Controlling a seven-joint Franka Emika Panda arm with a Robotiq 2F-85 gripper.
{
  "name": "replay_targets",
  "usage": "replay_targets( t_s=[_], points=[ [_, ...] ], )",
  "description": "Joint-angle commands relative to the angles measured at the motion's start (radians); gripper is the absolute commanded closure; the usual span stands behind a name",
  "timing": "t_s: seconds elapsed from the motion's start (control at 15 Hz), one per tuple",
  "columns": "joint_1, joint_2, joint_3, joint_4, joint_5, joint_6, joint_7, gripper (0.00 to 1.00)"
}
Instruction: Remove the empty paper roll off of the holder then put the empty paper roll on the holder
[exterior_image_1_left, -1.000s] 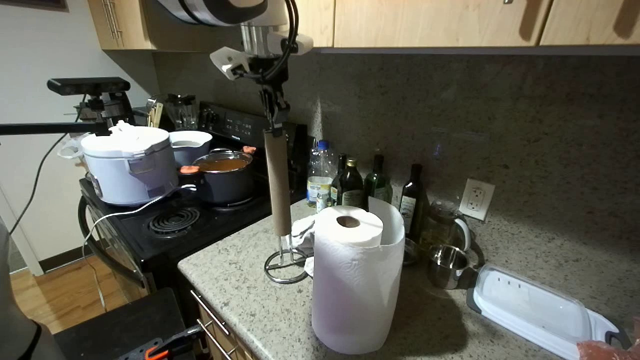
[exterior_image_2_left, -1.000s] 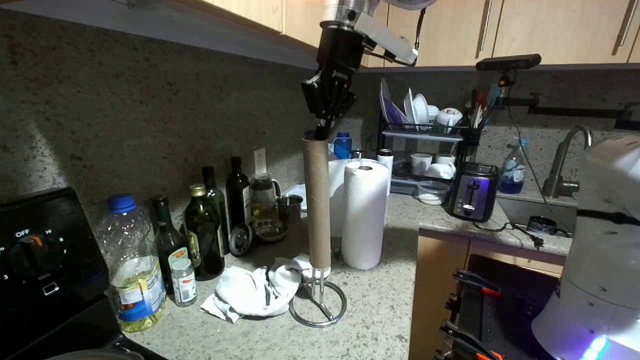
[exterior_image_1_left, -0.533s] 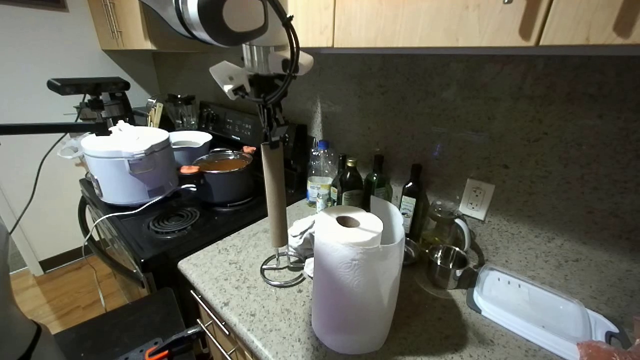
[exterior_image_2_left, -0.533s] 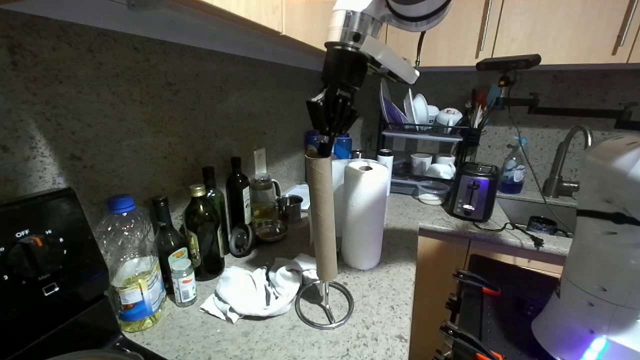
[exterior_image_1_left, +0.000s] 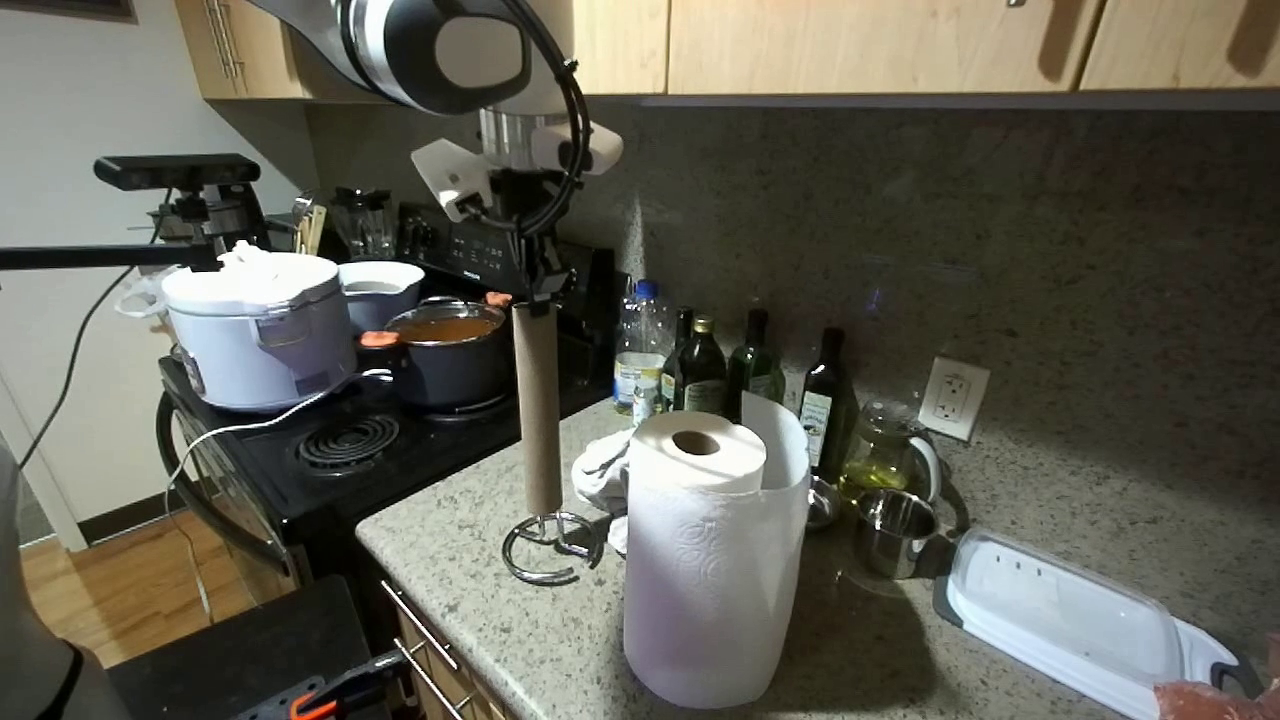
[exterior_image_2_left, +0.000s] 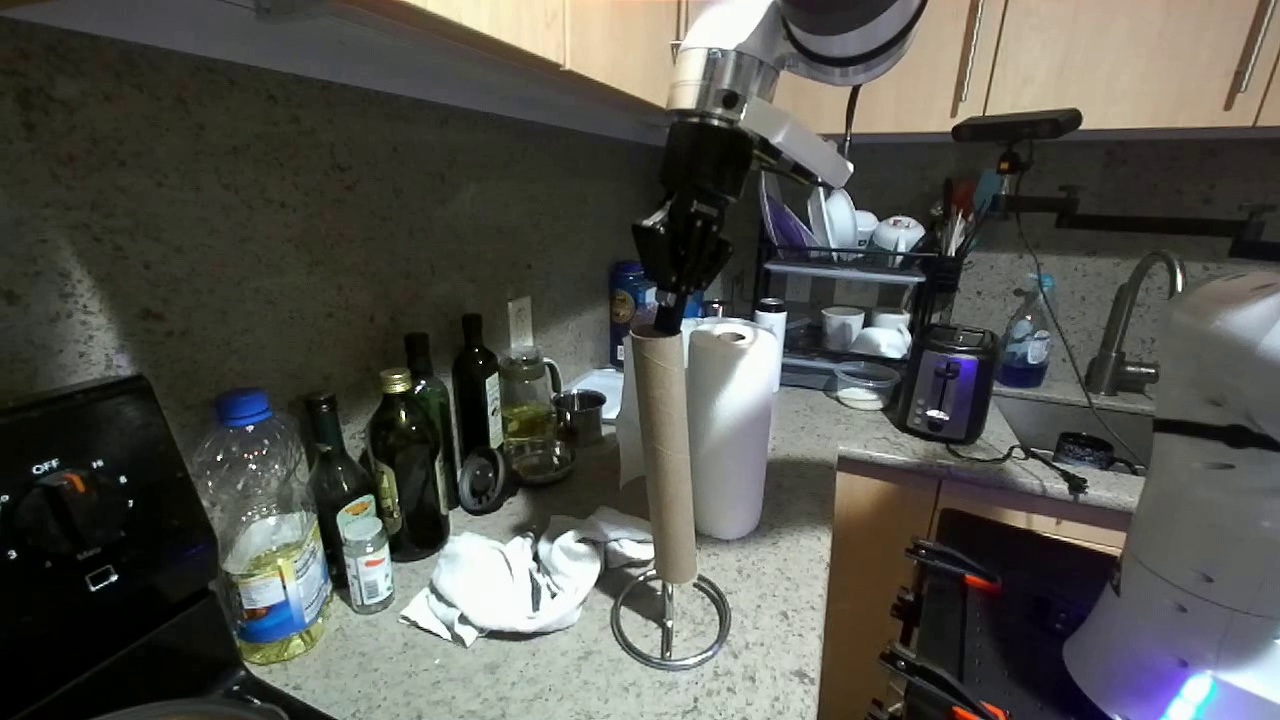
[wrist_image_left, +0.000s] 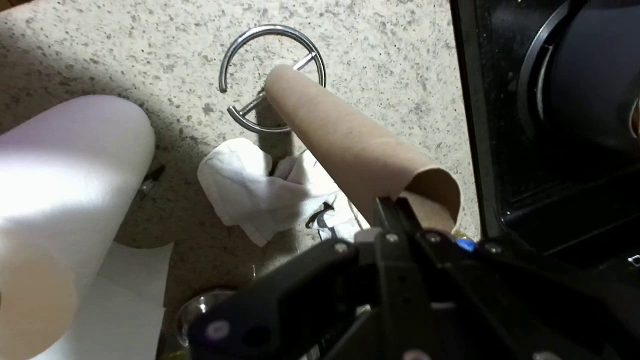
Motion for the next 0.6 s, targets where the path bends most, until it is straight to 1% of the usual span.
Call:
replay_targets(
  t_s=[0.0,0.53],
  points=[
    [0.010,-0.054,-0.020,-0.058,0.033,0.029,-0.058,1.00],
    [0.015,-0.136,-0.046,-0.155,0.050,0.085,-0.116,1.00]
  ],
)
